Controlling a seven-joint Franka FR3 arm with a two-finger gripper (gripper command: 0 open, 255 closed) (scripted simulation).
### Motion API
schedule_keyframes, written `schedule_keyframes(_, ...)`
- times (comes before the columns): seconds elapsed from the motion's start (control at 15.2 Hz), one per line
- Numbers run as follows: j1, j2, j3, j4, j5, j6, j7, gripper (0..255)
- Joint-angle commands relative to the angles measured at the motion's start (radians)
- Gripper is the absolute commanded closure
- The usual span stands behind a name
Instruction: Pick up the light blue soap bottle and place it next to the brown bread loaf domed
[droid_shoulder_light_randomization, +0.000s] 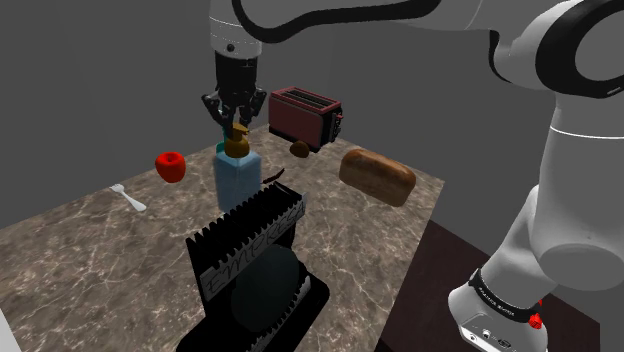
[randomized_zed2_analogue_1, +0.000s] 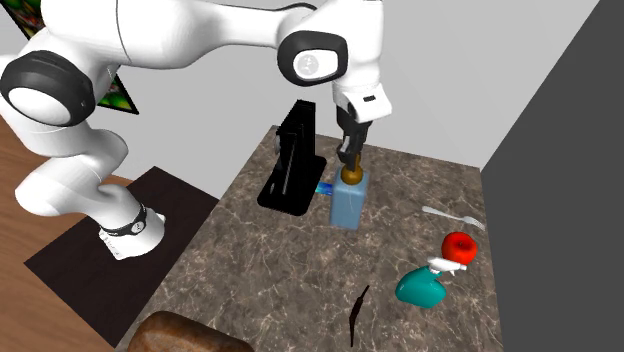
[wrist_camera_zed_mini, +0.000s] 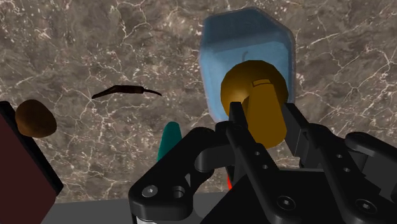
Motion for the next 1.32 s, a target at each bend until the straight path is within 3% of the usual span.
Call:
schedule_keyframes(0.0, 0.002, 0.002, 0.000, 0.032, 0.000, -0.029, -0.003, 255)
schedule_keyframes(0.73, 0.026, 0.039, 0.002, 0.234, -0.011, -0.196, -0.010, 255)
schedule_keyframes(1.25, 0.064, 0.106, 0.000, 0.451, -0.036, -0.346, -0.014, 255)
